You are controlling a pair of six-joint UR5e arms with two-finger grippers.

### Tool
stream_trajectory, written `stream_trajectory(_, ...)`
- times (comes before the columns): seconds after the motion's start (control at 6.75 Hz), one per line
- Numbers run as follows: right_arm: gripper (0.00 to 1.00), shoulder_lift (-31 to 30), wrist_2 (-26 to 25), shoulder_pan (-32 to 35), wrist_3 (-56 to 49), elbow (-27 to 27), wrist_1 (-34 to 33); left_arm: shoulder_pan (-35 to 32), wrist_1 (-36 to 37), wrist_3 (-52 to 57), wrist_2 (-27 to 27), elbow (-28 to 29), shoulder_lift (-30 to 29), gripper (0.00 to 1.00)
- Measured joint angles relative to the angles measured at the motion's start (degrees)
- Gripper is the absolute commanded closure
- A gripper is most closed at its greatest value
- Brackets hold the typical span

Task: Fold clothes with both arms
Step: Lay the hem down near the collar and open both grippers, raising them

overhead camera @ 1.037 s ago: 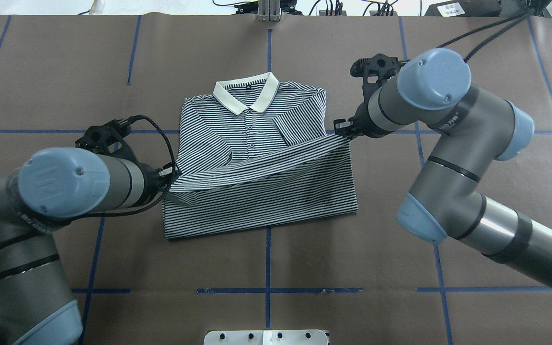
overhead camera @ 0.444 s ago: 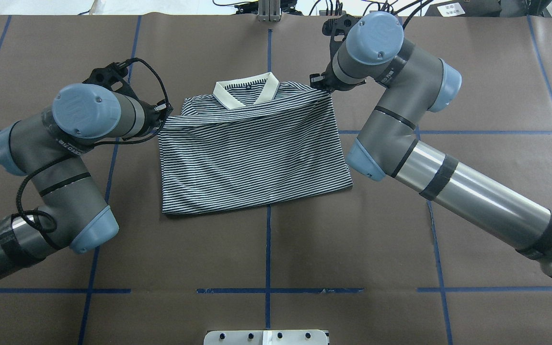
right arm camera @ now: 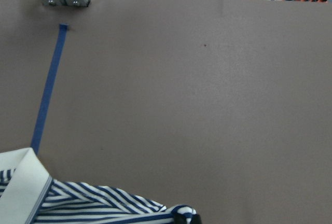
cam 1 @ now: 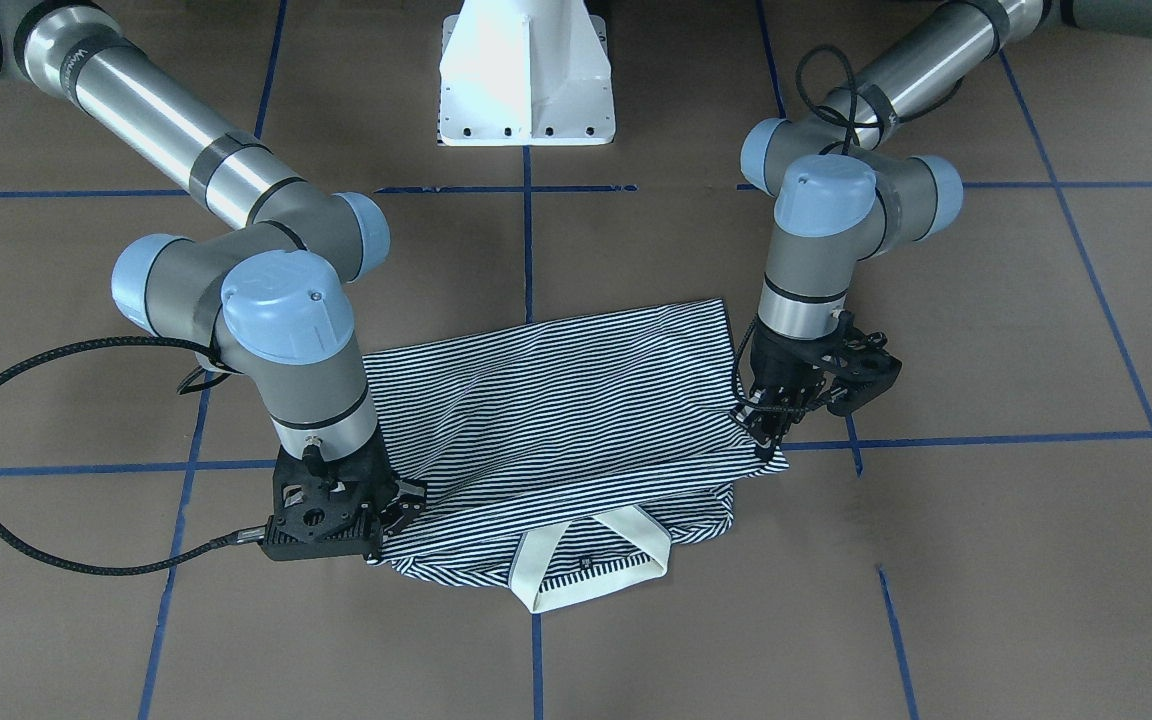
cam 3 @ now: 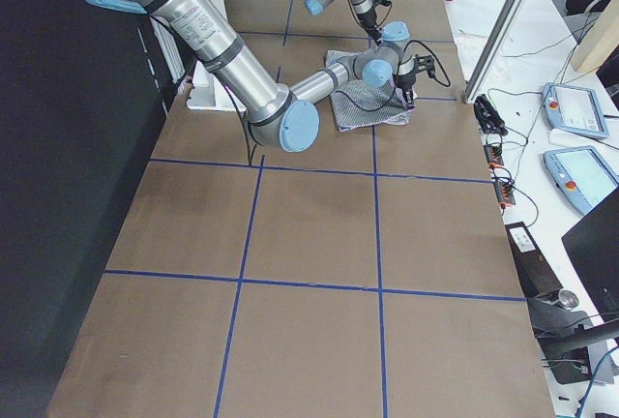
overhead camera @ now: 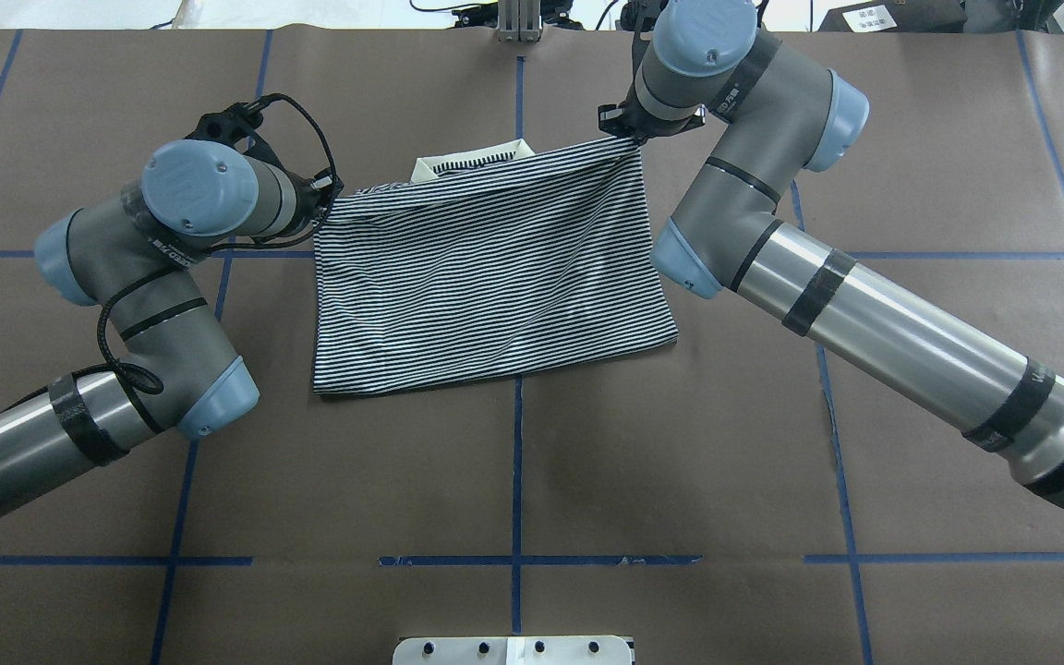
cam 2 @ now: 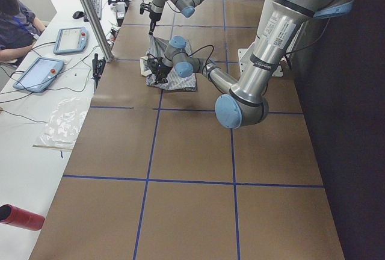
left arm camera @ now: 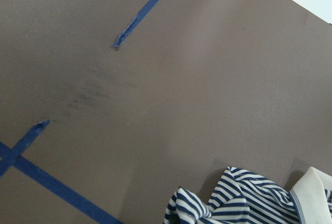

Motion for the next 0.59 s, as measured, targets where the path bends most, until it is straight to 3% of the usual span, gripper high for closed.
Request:
stream_trajectory(0.44,1.00,1.92,0.02,0.95,-0.69,-2.74,0.02,-0.33,-1.84,0.11,-0.02,2.23,-0.99,1.00)
stream_trajectory(0.59,0.93,2.05,0.08,0.83,-0.66,-2.84,0.09,-0.36,-1.75,0.09,-0.13,2.20,-1.66,1.00)
